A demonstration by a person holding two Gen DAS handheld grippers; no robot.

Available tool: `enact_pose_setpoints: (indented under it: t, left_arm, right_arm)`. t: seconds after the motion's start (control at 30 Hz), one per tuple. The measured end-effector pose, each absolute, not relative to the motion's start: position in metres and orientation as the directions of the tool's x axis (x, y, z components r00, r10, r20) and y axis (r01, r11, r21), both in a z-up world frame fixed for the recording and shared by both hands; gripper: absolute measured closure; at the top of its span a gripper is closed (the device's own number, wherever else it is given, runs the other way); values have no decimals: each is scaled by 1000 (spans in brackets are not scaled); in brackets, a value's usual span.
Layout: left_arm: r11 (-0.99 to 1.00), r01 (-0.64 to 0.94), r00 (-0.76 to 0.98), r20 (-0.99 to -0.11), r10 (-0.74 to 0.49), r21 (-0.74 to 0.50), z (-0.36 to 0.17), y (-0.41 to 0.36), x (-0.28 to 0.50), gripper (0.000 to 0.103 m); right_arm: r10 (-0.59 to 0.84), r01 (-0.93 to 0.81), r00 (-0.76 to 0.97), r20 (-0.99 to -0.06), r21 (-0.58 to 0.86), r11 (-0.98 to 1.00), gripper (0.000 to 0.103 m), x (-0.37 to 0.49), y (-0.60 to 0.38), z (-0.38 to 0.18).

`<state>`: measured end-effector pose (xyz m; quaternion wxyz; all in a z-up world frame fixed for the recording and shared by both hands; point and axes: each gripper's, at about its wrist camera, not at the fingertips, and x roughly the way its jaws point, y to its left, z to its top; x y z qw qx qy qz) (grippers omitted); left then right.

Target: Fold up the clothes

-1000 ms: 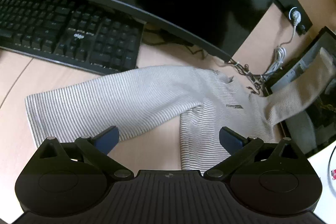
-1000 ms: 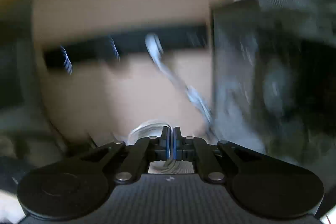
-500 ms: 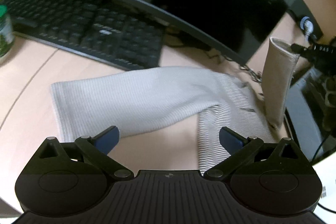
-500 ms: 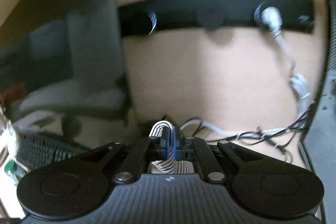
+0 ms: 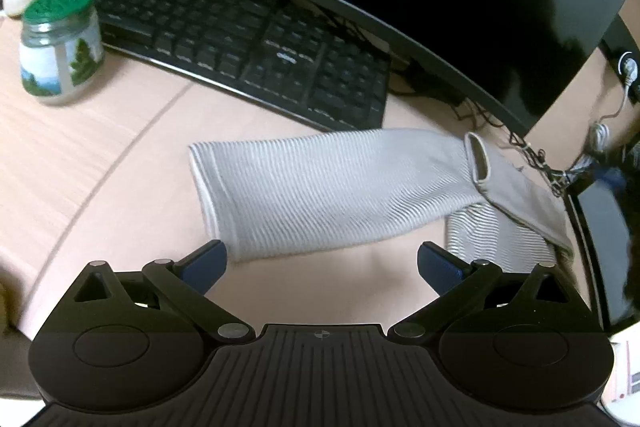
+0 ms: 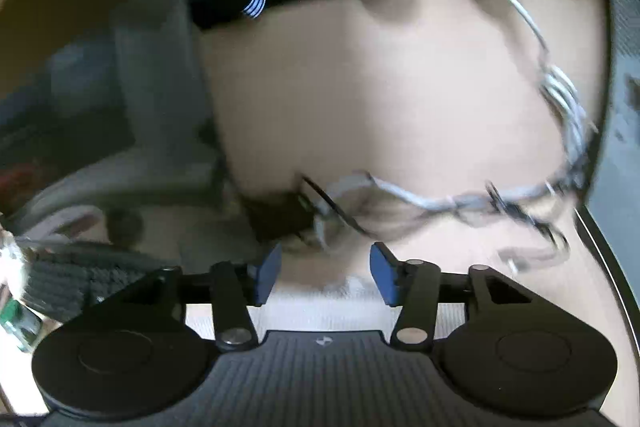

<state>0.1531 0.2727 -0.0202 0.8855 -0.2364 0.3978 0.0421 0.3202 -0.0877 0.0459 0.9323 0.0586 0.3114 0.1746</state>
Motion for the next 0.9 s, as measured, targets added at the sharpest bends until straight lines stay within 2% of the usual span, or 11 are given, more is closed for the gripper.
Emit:
enact_pose_setpoints:
  t: [0.13,0.3,0.43,0.53,0.57,0.63,0.7,0.73,0.77,0.8,0.9]
  left_arm:
    - [892,-267,675,-731,-97,-365,-26,285,156,0]
    - [912,-242,658,-747,-97,-332,-36,291,168,3]
    - [919,-259,644,-762,-65,-297,-45,287,182,8]
    - [921,-291,646,-763,-10,-258,-49,286,189,21]
    - [924,-298,645,-764,11,-238,-49,284,192,28]
    - [930,-308,639,-768,48,-198,-49,281,195,45]
    - [934,-317,633,-770,79,-164,-48,278,198,75]
    - [935,-320,636,-767,91,-155,-44,276,197,79]
    - [935,-324,639,-762,103,-145,-41,273,196,92]
    - [938,-321,644,-757,114,-131,-35,270,195,98]
    - [951,-293,685,-716,134,-103,-5,253,192,98]
  right_arm:
    - [337,-248,673,-659,228,942,37,282,-108,-1]
    - [223,-207,631,-743,116,971,27,237,-111,-48]
    - [185,-181,630,-754,89,979,0,219,-110,-55]
    - [183,-202,623,-760,69,977,0,214,-113,-54]
    - [182,-211,620,-763,61,976,0,214,-115,-54]
    - [180,-229,614,-769,44,972,0,212,-118,-53]
    - [201,-240,601,-774,64,969,0,211,-126,-56]
    - [218,-246,594,-774,83,966,0,211,-132,-56]
    - [236,-253,590,-772,101,962,0,211,-137,-57]
    - [255,-264,592,-764,115,958,0,209,-143,-56]
    - [317,-320,617,-720,139,937,0,208,-156,-42]
